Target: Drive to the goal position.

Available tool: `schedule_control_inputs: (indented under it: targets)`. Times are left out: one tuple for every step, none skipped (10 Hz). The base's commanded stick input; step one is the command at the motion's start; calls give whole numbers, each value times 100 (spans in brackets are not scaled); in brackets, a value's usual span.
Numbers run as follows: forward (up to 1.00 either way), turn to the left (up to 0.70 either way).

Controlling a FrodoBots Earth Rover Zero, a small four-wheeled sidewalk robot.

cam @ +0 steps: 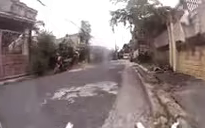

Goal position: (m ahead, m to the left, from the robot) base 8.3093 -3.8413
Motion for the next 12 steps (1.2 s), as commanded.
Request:
schedule_control_inputs:
  targets:
    - [100, 0]
    - [100, 0]
    - [100, 0]
    - [100, 0]
    - [100, 0]
    - [100, 0]
    - [100, 0]
    - [100, 0]
    - [100, 0]
    - [100, 0]
    - [100, 0]
    - [100, 0]
